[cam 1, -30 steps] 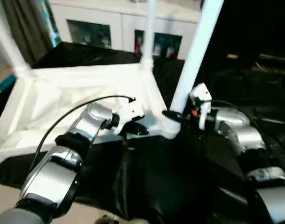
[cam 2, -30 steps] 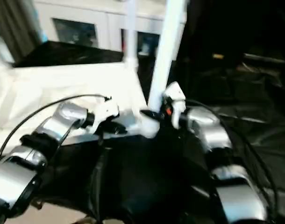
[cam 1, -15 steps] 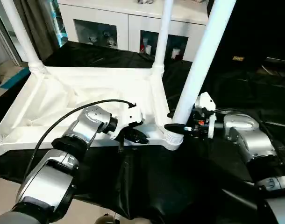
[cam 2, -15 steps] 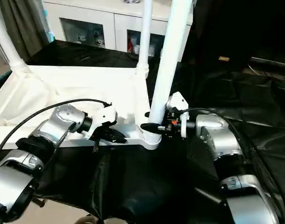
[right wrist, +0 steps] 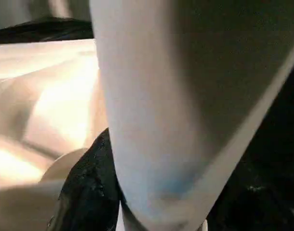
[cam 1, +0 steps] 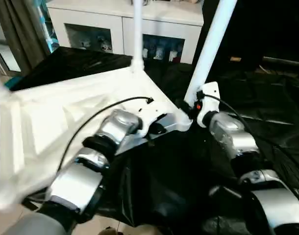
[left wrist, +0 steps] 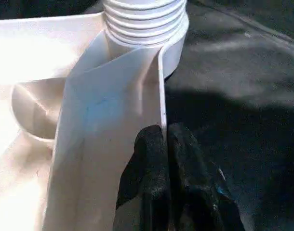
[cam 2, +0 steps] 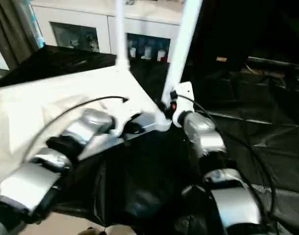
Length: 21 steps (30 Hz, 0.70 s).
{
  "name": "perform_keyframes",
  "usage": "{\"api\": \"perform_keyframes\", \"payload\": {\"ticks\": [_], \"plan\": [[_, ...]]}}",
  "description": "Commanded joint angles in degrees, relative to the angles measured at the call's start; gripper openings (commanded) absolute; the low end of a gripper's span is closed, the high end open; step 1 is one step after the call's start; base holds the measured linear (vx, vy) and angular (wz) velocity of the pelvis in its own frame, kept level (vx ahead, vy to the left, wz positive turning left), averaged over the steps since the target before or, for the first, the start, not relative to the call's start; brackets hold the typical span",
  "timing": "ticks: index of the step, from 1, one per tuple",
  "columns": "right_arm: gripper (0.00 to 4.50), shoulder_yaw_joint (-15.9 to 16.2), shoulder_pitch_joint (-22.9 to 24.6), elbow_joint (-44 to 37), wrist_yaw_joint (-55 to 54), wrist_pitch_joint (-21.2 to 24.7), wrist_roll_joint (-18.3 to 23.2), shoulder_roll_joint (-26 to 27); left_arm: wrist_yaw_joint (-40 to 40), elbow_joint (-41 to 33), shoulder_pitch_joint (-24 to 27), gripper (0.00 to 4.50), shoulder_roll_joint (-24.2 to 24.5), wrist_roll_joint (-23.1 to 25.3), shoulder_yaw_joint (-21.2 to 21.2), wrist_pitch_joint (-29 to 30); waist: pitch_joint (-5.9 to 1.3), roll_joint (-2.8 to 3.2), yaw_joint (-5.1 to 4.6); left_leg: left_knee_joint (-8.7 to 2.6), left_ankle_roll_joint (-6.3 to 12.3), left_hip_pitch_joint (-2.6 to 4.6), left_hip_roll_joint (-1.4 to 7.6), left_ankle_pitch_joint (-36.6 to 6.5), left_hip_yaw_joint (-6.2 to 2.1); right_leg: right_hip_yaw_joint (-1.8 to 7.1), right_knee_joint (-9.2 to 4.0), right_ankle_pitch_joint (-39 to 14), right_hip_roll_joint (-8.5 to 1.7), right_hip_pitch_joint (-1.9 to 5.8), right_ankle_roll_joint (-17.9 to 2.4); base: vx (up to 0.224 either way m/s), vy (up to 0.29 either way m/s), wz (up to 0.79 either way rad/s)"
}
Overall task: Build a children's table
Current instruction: Rotate leg to tighten
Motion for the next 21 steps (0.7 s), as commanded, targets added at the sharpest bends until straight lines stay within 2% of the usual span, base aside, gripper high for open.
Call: {"api": "perform_keyframes", "payload": {"ticks": [1,6,9,15,17,19,21], "plan": [[1.88,0.4,3.6,8.5,-5.2,4.8,-2.7,1.0,4.2,-0.9,-4.0,0.0,-0.6,-0.3,1.9,-0.5,-3.79,0.54,-0.18,-4.39,-0.96,1.45,3.27,-19.2,-2.14,2.9,-5.41,-21.1,-5.11,1.83,-11.3,0.0,0.0,0.0],[1.88,0.1,2.7,9.6,-7.9,4.9,-2.8,3.2,5.7,0.9,-5.0,0.0,-1.5,0.3,1.9,-0.7,-3.71,0.85,-0.19,-4.76,-0.74,1.34,3.46,-20.5,-2.37,2.86,-5.55,-21.5,-5.06,1.85,-10.4,0.0,0.0,0.0],[1.88,0.6,2.4,10.3,-7.9,4.7,-3.1,3.6,5.5,1.3,-5.3,0.0,-1.2,0.3,1.8,-0.9,-3.63,0.97,-0.28,-4.81,-1.08,1.58,3.47,-22.6,-2.45,2.81,-5.72,-22.8,-5.14,1.69,-10.3,0.0,0.0,0.0],[1.88,1.2,1.8,11.3,-7.0,3.9,-4.4,3.7,4.8,2.4,-5.5,0.0,-0.7,0.5,1.9,-2.0,-3.47,0.79,-0.38,-4.83,-1.15,1.66,3.37,-23.9,-2.52,2.79,-6.2,-26.2,-5.25,1.48,-9.1,0.0,0.0,0.0],[2.58,1.2,1.7,10.9,-5.6,3.4,-4.1,3.5,3.9,2.1,-5.2,0.0,-0.4,0.4,1.8,-2.5,-3.49,0.78,-0.36,-4.88,-1.02,1.6,3.45,-23.6,-2.57,2.84,-6.17,-26.1,-5.25,1.45,-9.0,0.0,0.0,0.0],[2.65,1.1,1.6,10.8,-5.3,3.3,-4.0,3.4,3.5,2.0,-5.1,0.0,-0.3,0.4,1.8,-2.9,-3.69,0.89,-0.36,-4.85,-1.1,1.59,3.5,-23.1,-2.54,2.88,-6.03,-24.5,-5.25,1.53,-9.8,0.0,0.0,0.0],[2.77,1.1,1.2,10.2,-3.9,2.6,-3.8,3.1,1.7,1.1,-4.5,0.0,0.0,-0.2,1.9,-4.0,-3.78,0.78,-0.22,-4.9,-0.65,1.23,3.54,-21.1,-2.47,2.96,-5.54,-21.0,-5.24,1.88,-10.6,0.0,0.0,0.0]]}}
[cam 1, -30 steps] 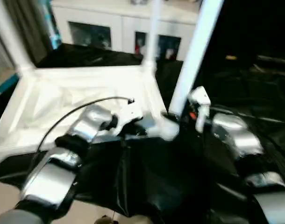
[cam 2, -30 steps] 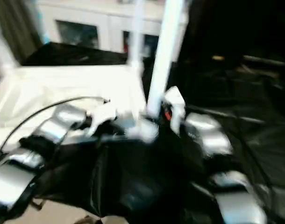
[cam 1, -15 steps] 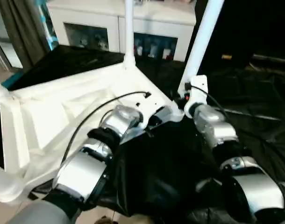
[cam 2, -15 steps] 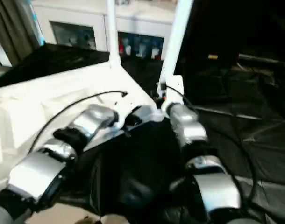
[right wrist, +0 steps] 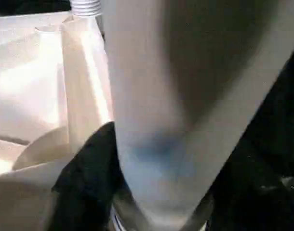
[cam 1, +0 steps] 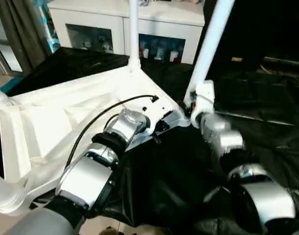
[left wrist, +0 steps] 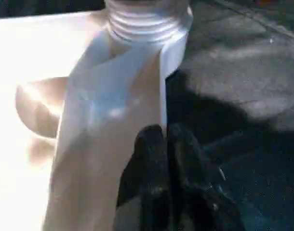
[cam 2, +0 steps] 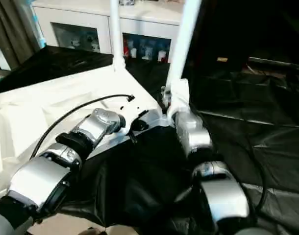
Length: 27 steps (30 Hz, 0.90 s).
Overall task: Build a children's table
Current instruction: Rotate leg to tighten
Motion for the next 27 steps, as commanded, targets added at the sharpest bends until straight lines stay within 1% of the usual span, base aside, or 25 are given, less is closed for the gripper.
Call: {"api": "perform_keyframes", "payload": {"ticks": [1,2,4,5,6,7,8,9,10,11,12,13,14,15,16,17,18,19,21,22,23,24,25,26,27], "plan": [[2.9,1.1,2.9,4.5,2.3,2.8,-0.6,0.2,-0.9,-3.6,-2.0,0.0,0.8,-1.7,2.0,-2.0,-3.72,0.54,-0.17,-4.77,-0.46,1.33,3.61,-20.8,-2.29,2.98,-5.22,-19.6,-5.15,1.77,-11.2,0.0,0.0,0.0],[3.0,1.3,2.9,3.9,3.4,2.3,-0.8,-0.2,-1.7,-4.3,-1.7,0.0,1.1,-1.9,2.0,-2.5,-3.72,0.68,-0.21,-4.75,-0.36,1.16,3.55,-20.5,-2.23,2.99,-5.12,-18.7,-5.15,1.95,-11.7,0.0,0.0,0.0],[3.12,1.9,3.4,1.4,7.5,1.0,-0.9,-1.6,-4.1,-6.3,-0.7,0.0,2.3,-2.1,1.7,-4.3,-3.85,0.45,-0.02,-4.62,0.24,1.07,3.59,-19.3,-2.15,3.04,-4.89,-16.9,-5.3,2.2,-12.5,0.0,0.0,0.0],[3.22,1.9,3.5,1.0,8.2,0.8,-0.9,-1.8,-4.4,-6.5,-0.6,0.0,2.5,-2.2,1.7,-4.5,-3.88,0.45,0.12,-4.52,0.63,0.94,3.56,-18.5,-2.06,3.07,-4.87,-16.0,-5.38,2.35,-12.6,0.0,0.0,0.0],[3.34,2.2,4.0,-0.7,11.1,0.4,-0.7,-2.6,-5.5,-7.3,-0.1,0.0,3.1,-2.4,1.7,-4.9,-4.07,0.59,0.22,-4.39,1.26,0.82,3.63,-16.4,-2.02,3.14,-4.46,-13.5,-5.4,2.49,-13.2,0.0,0.0,0.0],[3.34,3.0,4.9,-3.1,14.7,0.3,-0.4,-3.8,-6.9,-8.2,0.6,0.0,3.9,-2.5,1.6,-5.9,-4.13,0.37,0.26,-4.26,2.09,0.62,3.58,-14.7,-1.9,3.03,-4.13,-11.1,-5.22,2.71,-13.9,0.0,0.0,0.0],[3.34,3.0,5.0,-3.2,15.0,0.3,-0.4,-3.9,-7.0,-8.3,0.6,0.0,4.0,-2.5,1.5,-6.0,-4.27,0.47,0.44,-4.01,2.91,0.67,3.61,-12.9,-1.78,3.07,-3.86,-8.4,-5.24,2.74,-14.6,0.0,0.0,0.0],[3.34,3.7,6.7,-7.9,20.6,1.6,1.3,-5.5,-9.0,-9.6,1.8,0.0,5.1,-2.5,1.3,-7.6,-4.38,0.47,0.36,-3.92,3.45,0.53,3.57,-11.7,-1.76,3.04,-3.57,-6.7,-5.17,2.92,-15.1,0.0,0.0,0.0],[3.34,3.8,7.3,-9.4,22.3,2.1,1.8,-6.0,-9.5,-9.9,2.1,0.0,5.4,-2.5,1.3,-8.1,-4.71,0.37,0.73,-3.64,4.98,0.37,3.71,-8.4,-1.77,2.98,-2.85,-1.7,-5.15,3.29,-15.6,0.0,0.0,0.0],[3.34,4.8,9.1,-13.7,27.3,2.8,3.1,-8.0,-13.9,-11.9,4.0,0.0,6.4,-3.3,0.8,-11.1,-4.93,0.25,0.76,-3.26,6.84,0.01,3.69,-4.9,-1.71,2.83,-2.08,3.5,-4.98,3.4,-16.7,0.0,0.0,0.0],[3.34,5.5,10.1,-15.9,29.7,2.9,3.5,-9.2,-15.9,-13.1,5.0,0.0,6.9,-3.7,0.6,-12.3,-5.09,0.36,1.08,-3.0,7.86,-0.06,3.69,-3.3,-1.69,2.73,-1.75,6.1,-4.93,3.47,-17.1,0.0,0.0,0.0],[3.34,6.0,11.1,-17.9,32.2,2.7,3.9,-10.4,-17.8,-14.5,6.1,0.0,7.4,-4.3,0.4,-13.7,-5.19,0.41,1.34,-2.55,9.8,-0.34,3.69,-0.8,-1.53,2.58,-1.15,10.6,-4.85,3.29,-18.0,0.0,0.0,0.0],[3.34,6.5,12.0,-19.8,34.5,2.8,4.4,-11.5,-19.3,-15.6,7.1,0.0,7.9,-4.7,0.1,-14.7,-5.2,0.77,1.48,-2.34,10.88,-0.24,3.87,-0.6,-1.39,2.48,-1.03,11.4,-4.83,2.83,-18.4,0.0,0.0,0.0],[3.34,6.7,12.6,-21.0,36.1,2.8,4.6,-12.2,-20.2,-16.4,7.7,0.0,8.3,-4.8,-0.1,-15.3,-5.19,0.76,1.59,-2.32,11.14,-0.18,3.94,-1.1,-1.42,2.39,-1.16,10.8,-4.87,2.81,-18.6,0.0,0.0,0.0],[3.34,6.8,13.0,-21.8,37.2,3.0,4.8,-12.7,-20.8,-17.0,8.2,0.0,8.6,-4.9,-0.2,-15.7,-5.1,0.68,1.79,-2.34,10.89,-0.22,4.1,-2.0,-1.37,2.39,-1.25,8.9,-4.93,2.77,-18.6,0.0,0.0,0.0],[3.34,6.8,13.5,-22.7,38.3,3.1,4.9,-13.3,-21.5,-17.6,8.8,0.0,8.9,-5.0,-0.4,-15.9,-5.02,0.82,1.94,-2.46,9.96,-0.12,4.15,-3.3,-1.35,2.38,-1.53,5.7,-4.97,2.57,-18.3,0.0,0.0,0.0],[3.34,6.9,14.1,-23.8,39.8,2.8,5.2,-14.0,-22.4,-18.4,9.6,0.0,9.2,-5.3,-0.5,-16.2,-4.96,0.91,2.1,-2.54,9.31,-0.05,4.29,-4.2,-1.42,2.38,-1.71,4.0,-5.03,2.5,-18.1,0.0,0.0,0.0],[3.34,6.9,14.7,-24.5,41.3,2.4,5.4,-14.7,-23.4,-19.1,10.4,0.0,9.6,-5.7,-0.5,-16.4,-4.73,1.09,2.25,-2.74,7.84,0.1,4.49,-6.4,-1.4,2.45,-2.05,0.9,-5.05,2.39,-17.8,0.0,0.0,0.0],[3.34,6.7,15.9,-26.9,43.8,3.0,6.2,-15.9,-25.4,-20.8,12.1,0.0,10.2,-6.4,-0.6,-16.6,-4.49,1.04,2.45,-3.05,5.62,0.24,4.49,-10.0,-1.41,2.58,-2.49,-3.8,-5.04,2.29,-16.7,0.0,0.0,0.0],[3.34,6.7,16.5,-28.3,44.7,3.6,6.7,-16.5,-26.1,-21.6,12.9,0.0,10.5,-6.5,-0.7,-16.8,-4.36,1.06,2.42,-3.14,5.22,0.19,4.42,-10.5,-1.42,2.59,-2.68,-5.1,-5.0,2.21,-16.4,0.0,0.0,0.0],[3.34,6.9,17.0,-29.4,45.6,4.1,7.2,-17.0,-27.0,-22.5,13.6,0.0,10.9,-6.7,-0.8,-16.9,-4.31,1.29,2.59,-3.21,4.26,0.36,4.41,-11.6,-1.49,2.63,-2.92,-7.3,-5.08,2.13,-15.6,0.0,0.0,0.0],[3.34,7.6,17.7,-31.1,47.4,4.9,7.5,-17.9,-28.3,-23.8,14.6,0.0,11.4,-7.0,-0.9,-17.0,-4.26,1.19,2.66,-3.28,3.88,0.48,4.48,-12.0,-1.47,2.68,-3.04,-8.1,-5.14,2.14,-15.3,0.0,0.0,0.0],[3.34,7.8,17.9,-31.4,47.9,5.1,7.5,-18.0,-28.5,-24.1,14.9,0.0,11.5,-7.0,-0.8,-17.0,-4.05,1.3,2.75,-3.38,3.52,0.35,4.42,-12.7,-1.52,2.74,-3.13,-9.6,-5.12,2.16,-14.9,0.0,0.0,0.0],[3.34,8.3,18.1,-31.6,48.5,5.0,7.0,-18.4,-28.9,-24.5,15.2,0.0,11.7,-7.1,-0.8,-17.0,-3.97,1.24,2.72,-3.47,3.14,0.28,4.3,-13.4,-1.53,2.74,-3.35,-11.9,-5.2,2.22,-14.2,0.0,0.0,0.0],[3.34,8.6,18.2,-31.5,48.8,4.9,6.7,-18.5,-29.1,-24.8,15.4,0.0,11.8,-7.1,-0.8,-16.9,-3.99,1.31,2.81,-3.49,2.86,0.38,4.3,-13.5,-1.57,2.79,-3.47,-12.8,-5.27,2.15,-13.8,0.0,0.0,0.0]]}}
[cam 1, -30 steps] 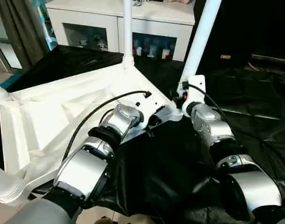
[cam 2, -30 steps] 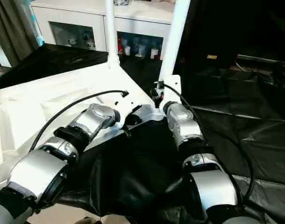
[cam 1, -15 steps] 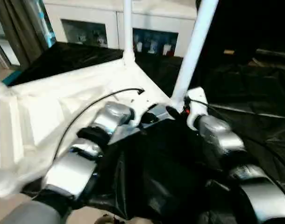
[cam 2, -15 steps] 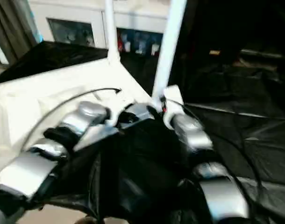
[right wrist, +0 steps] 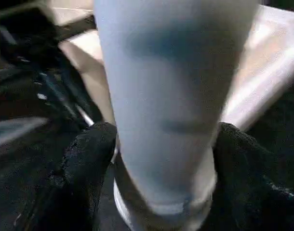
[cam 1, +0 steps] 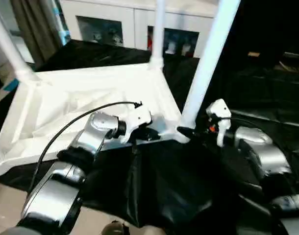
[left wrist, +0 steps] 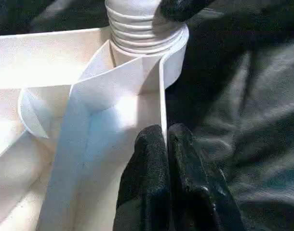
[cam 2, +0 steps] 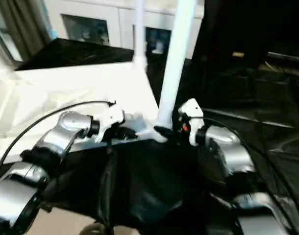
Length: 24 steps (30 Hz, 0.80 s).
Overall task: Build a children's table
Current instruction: Rotate leg to tighten
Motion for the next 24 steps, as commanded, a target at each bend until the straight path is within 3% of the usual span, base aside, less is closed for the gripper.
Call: {"api": "perform_keyframes", "payload": {"ticks": [1,4,9,14,18,22,24], "plan": [[3.34,1.1,0.4,-1.0,1.2,0.2,-0.1,-0.6,-1.0,-3.3,-0.5,0.0,-0.8,-2.8,0.2,-2.0,-4.77,0.03,-0.26,-4.16,2.06,1.88,4.0,-13.2,-1.67,3.07,-4.11,-13.8,-5.23,3.12,-13.0,0.0,0.0,0.0],[3.2,1.0,0.4,-0.5,1.3,0.4,-0.4,-0.2,-1.4,-4.4,0.1,0.0,-0.5,-2.9,0.1,-1.4,-4.97,-0.01,-0.16,-4.12,1.95,1.69,3.98,-11.6,-1.76,3.07,-3.66,-11.1,-5.11,3.25,-13.2,0.0,0.0,0.0],[2.81,2.0,0.8,-0.6,1.2,0.4,-1.4,0.0,-1.9,-5.8,0.7,0.0,-0.2,-2.7,0.3,-0.5,-5.25,-0.01,-0.11,-3.71,3.3,1.53,3.78,-8.7,-1.61,2.99,-3.08,-6.1,-4.93,3.33,-14.2,0.0,0.0,0.0],[2.55,3.0,1.1,0.3,0.8,-0.5,-3.0,-0.5,-2.0,-5.4,0.6,0.0,-0.2,-2.4,0.3,-0.5,-5.19,0.09,-0.13,-3.77,3.01,1.57,3.73,-9.7,-1.67,2.89,-3.37,-8.8,-4.93,3.35,-13.5,0.0,0.0,0.0],[2.51,2.9,1.0,1.7,0.0,-0.6,-3.6,-0.3,-1.9,-5.6,0.7,0.0,-0.2,-2.2,0.3,-0.2,-5.32,0.18,-0.15,-3.68,2.96,1.62,3.74,-9.3,-1.69,2.91,-3.24,-7.7,-4.9,3.38,-13.7,0.0,0.0,0.0],[2.51,1.1,1.0,3.9,-3.9,0.4,-3.0,1.5,0.8,-4.6,0.2,0.0,-1.1,-1.3,0.4,1.4,-5.3,0.17,-0.24,-3.6,3.1,1.57,3.66,-9.2,-1.66,2.93,-3.2,-7.2,-4.9,3.37,-14.1,0.0,0.0,0.0],[2.51,-1.0,0.5,7.0,-10.1,0.6,-3.3,3.8,6.3,-1.8,-1.7,0.0,-2.4,0.4,0.8,3.3,-4.97,0.08,-0.53,-3.76,2.31,1.68,3.51,-11.1,-1.67,2.94,-3.68,-11.1,-4.86,3.18,-13.5,0.0,0.0,0.0]]}}
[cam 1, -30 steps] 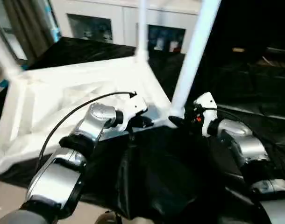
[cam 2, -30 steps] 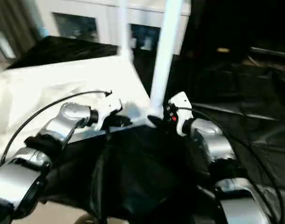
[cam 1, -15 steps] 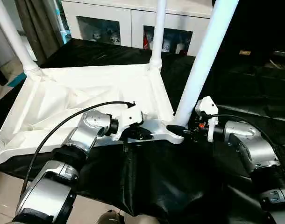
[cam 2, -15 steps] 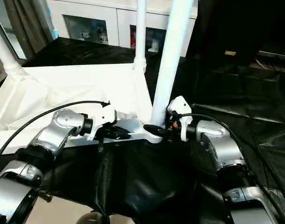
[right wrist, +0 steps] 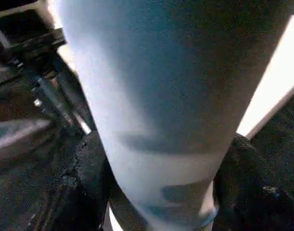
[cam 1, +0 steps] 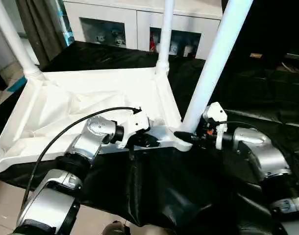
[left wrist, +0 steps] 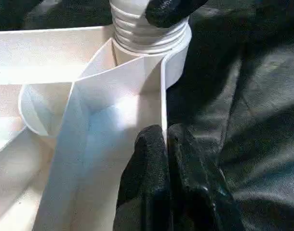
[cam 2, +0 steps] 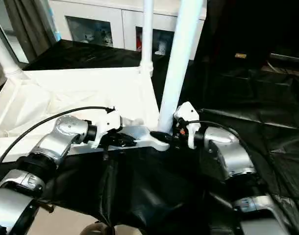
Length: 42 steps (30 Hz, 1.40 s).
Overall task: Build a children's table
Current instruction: Rotate leg to tighten
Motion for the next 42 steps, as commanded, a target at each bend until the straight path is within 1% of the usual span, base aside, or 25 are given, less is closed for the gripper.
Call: {"api": "perform_keyframes", "payload": {"ticks": [1,3,4,5,7,8,9,10,11,12,13,17,18,21,22,24,25,27,28,29,30,35,36,38,42], "plan": [[2.51,-1.6,0.4,5.5,-8.4,2.2,-2.0,2.2,5.7,1.1,-3.9,0.0,-2.5,0.3,1.3,1.6,-4.77,-0.04,-0.59,-3.93,1.93,1.59,3.46,-12.2,-1.7,2.85,-4.22,-13.1,-4.97,2.96,-13.2,0.0,0.0,0.0],[2.51,-3.8,-0.4,8.3,-15.6,3.0,-1.9,4.7,11.6,4.1,-6.3,0.0,-4.3,1.1,2.2,3.7,-4.48,-0.04,-0.89,-4.17,-0.06,2.24,3.3,-15.4,-1.9,2.88,-5.11,-20.3,-5.09,2.67,-11.4,0.0,0.0,0.0],[2.51,-4.5,-0.9,10.0,-19.6,3.0,-2.3,6.0,15.0,5.8,-7.6,0.0,-5.3,1.6,2.6,4.9,-4.49,0.08,-0.93,-4.23,-0.56,2.33,3.32,-16.0,-2.05,2.85,-5.19,-21.4,-5.08,2.65,-10.9,0.0,0.0,0.0],[2.5,-4.8,-1.3,11.2,-22.1,2.9,-2.7,6.8,17.1,6.8,-8.5,0.0,-5.9,2.0,2.8,5.6,-4.46,-0.1,-1.19,-4.35,-1.19,2.41,3.33,-16.8,-2.13,2.86,-5.23,-22.0,-4.99,2.67,-10.6,0.0,0.0,0.0],[2.5,-7.6,-3.3,15.7,-33.5,3.4,-2.5,10.6,24.1,9.9,-11.6,0.0,-9.1,1.7,4.1,10.2,-4.52,0.2,-1.68,-4.36,-1.93,2.58,3.19,-17.6,-2.16,2.91,-5.31,-21.7,-5.0,2.44,-11.0,0.0,0.0,0.0],[2.5,-8.3,-3.7,16.4,-35.1,3.6,-2.2,11.3,25.0,10.4,-12.0,0.0,-9.6,1.7,4.2,10.7,-4.51,0.0,-1.95,-4.4,-1.82,2.46,3.06,-17.9,-2.26,2.81,-5.42,-21.9,-5.0,2.68,-10.8,0.0,0.0,0.0],[2.5,-8.7,-4.6,18.1,-38.1,3.5,-2.3,12.8,27.4,11.4,-12.9,0.0,-10.8,2.0,4.1,11.2,-4.46,0.37,-2.0,-4.4,-1.61,2.35,2.99,-17.9,-2.28,2.83,-5.5,-21.7,-5.0,2.74,-10.7,0.0,0.0,0.0],[2.5,-8.8,-5.4,19.3,-40.1,3.1,-2.4,14.0,29.4,12.3,-13.6,0.0,-11.8,2.5,3.8,11.4,-4.43,0.34,-2.22,-4.44,-1.46,2.25,2.99,-18.0,-2.23,2.85,-5.53,-21.4,-4.95,2.71,-10.7,0.0,0.0,0.0],[2.5,-8.8,-6.2,20.2,-42.0,2.9,-2.7,15.3,31.4,13.4,-14.3,0.0,-12.7,3.0,3.6,11.7,-4.48,0.16,-2.25,-4.41,-1.19,2.49,2.96,-18.5,-2.22,2.83,-5.7,-21.0,-4.93,2.69,-10.6,0.0,0.0,0.0],[2.5,-8.8,-7.0,21.2,-43.9,2.6,-3.2,16.4,32.8,14.3,-14.8,0.0,-13.4,3.5,3.4,11.8,-4.5,0.81,-2.24,-4.37,-1.14,2.42,2.85,-18.4,-2.24,2.87,-5.6,-20.6,-4.92,2.7,-10.7,0.0,0.0,0.0],[2.5,-8.8,-7.7,21.9,-45.1,2.3,-3.5,17.2,33.8,15.2,-15.2,0.0,-13.8,3.8,3.3,11.8,-4.41,0.45,-2.43,-4.54,-1.0,2.32,2.88,-18.5,-2.24,2.82,-5.73,-20.4,-4.78,2.79,-10.5,0.0,0.0,0.0],[2.5,-7.3,-9.7,23.7,-45.4,0.2,-5.4,18.4,34.5,16.7,-15.5,0.0,-13.9,4.9,2.1,9.5,-4.51,0.55,-2.52,-4.6,-0.1,2.35,2.78,-18.6,-2.29,2.78,-6.07,-22.0,-4.95,3.0,-9.4,0.0,0.0,0.0],[3.05,-7.5,-9.7,23.6,-44.4,-0.1,-5.0,18.5,33.7,16.5,-15.3,0.0,-13.6,4.9,1.9,8.9,-4.54,0.53,-2.52,-4.62,0.0,2.3,2.8,-18.4,-2.3,2.79,-5.96,-21.5,-4.93,3.07,-9.6,0.0,0.0,0.0],[3.19,-6.3,-9.8,22.7,-39.7,-1.0,-4.9,17.6,29.7,15.6,-13.8,0.0,-13.1,2.9,2.6,6.7,-4.59,0.57,-2.57,-4.71,0.46,2.1,2.87,-18.4,-2.35,2.73,-5.69,-19.8,-4.87,3.25,-10.3,0.0,0.0,0.0],[3.25,-6.0,-9.8,22.4,-38.0,-1.3,-5.2,17.0,28.5,15.4,-13.2,0.0,-12.8,2.8,2.5,5.8,-4.66,0.16,-2.76,-4.74,0.84,1.8,2.86,-17.9,-2.39,2.7,-5.54,-19.1,-4.96,3.54,-10.4,0.0,0.0,0.0],[3.58,-5.7,-9.7,21.7,-34.9,-2.0,-5.3,15.7,25.4,14.9,-12.1,0.0,-11.9,2.8,2.0,4.0,-4.73,0.23,-3.01,-4.64,1.33,1.68,2.85,-17.0,-2.33,2.73,-5.44,-18.1,-4.98,3.61,-10.9,0.0,0.0,0.0],[3.58,-5.7,-9.7,21.7,-34.5,-2.1,-5.3,15.6,24.9,14.9,-12.0,0.0,-11.8,2.8,2.0,3.8,-4.77,0.23,-3.04,-4.56,1.7,1.51,2.89,-15.9,-2.27,2.79,-5.24,-17.0,-5.03,3.75,-11.3,0.0,0.0,0.0],[3.58,-5.4,-9.0,20.0,-29.8,-2.5,-5.1,13.5,20.0,13.3,-10.6,0.0,-10.4,2.2,1.5,1.9,-4.88,0.09,-2.98,-4.32,2.18,1.82,2.91,-14.9,-1.97,2.92,-5.23,-15.7,-5.06,3.45,-12.2,0.0,0.0,0.0],[3.58,-5.2,-8.6,19.0,-27.8,-2.3,-4.8,12.5,17.9,12.5,-10.0,0.0,-9.8,2.0,1.2,1.6,-4.93,-0.13,-2.79,-4.27,2.87,1.35,2.87,-13.2,-2.02,2.89,-4.85,-14.1,-5.06,4.02,-12.4,0.0,0.0,0.0],[3.58,-5.1,-8.4,18.8,-27.2,-2.3,-4.8,12.2,17.4,12.3,-9.8,0.0,-9.6,2.0,1.1,1.5,-5.0,-0.05,-2.72,-4.26,3.27,1.24,2.95,-12.4,-2.08,2.86,-4.64,-13.0,-5.11,4.14,-12.5,0.0,0.0,0.0],[3.58,-4.1,-7.4,16.5,-22.9,-2.1,-4.7,10.1,12.5,10.4,-8.5,0.0,-8.2,1.1,0.5,-0.7,-5.14,0.07,-2.54,-4.09,3.79,1.56,3.02,-11.1,-1.95,2.78,-4.56,-11.1,-4.95,3.89,-13.1,0.0,0.0,0.0],[3.58,-1.2,-3.8,8.7,-10.0,-1.5,-3.0,4.5,2.5,6.7,-5.7,0.0,-4.0,-0.4,-1.3,-3.2,-5.72,0.47,-1.33,-3.43,6.95,1.3,3.53,-6.4,-1.56,2.63,-2.89,-0.5,-4.71,3.7,-16.0,0.0,0.0,0.0],[3.58,-0.9,-3.3,7.6,-8.4,-1.3,-2.7,3.7,1.5,6.3,-5.5,0.0,-3.6,-0.7,-1.2,-3.2,-5.64,0.46,-1.17,-3.43,7.13,1.37,3.54,-6.7,-1.53,2.62,-2.99,-0.8,-4.67,3.62,-16.1,0.0,0.0,0.0],[3.58,-0.1,-1.9,4.5,-3.9,-0.3,-1.8,1.6,-1.3,5.3,-4.8,0.0,-2.5,-1.4,-1.0,-3.2,-5.39,0.55,-0.63,-3.65,6.11,1.48,3.76,-9.0,-1.59,2.58,-3.4,-4.8,-4.8,3.57,-15.4,0.0,0.0,0.0],[3.58,1.8,0.5,0.0,2.3,2.0,-1.6,-1.7,-5.5,3.0,-3.5,0.0,-0.3,-2.2,-0.9,-3.2,-5.18,0.46,-0.55,-3.89,4.29,1.54,3.83,-10.9,-1.65,2.74,-3.71,-8.4,-4.85,3.31,-14.6,0.0,0.0,0.0]]}}
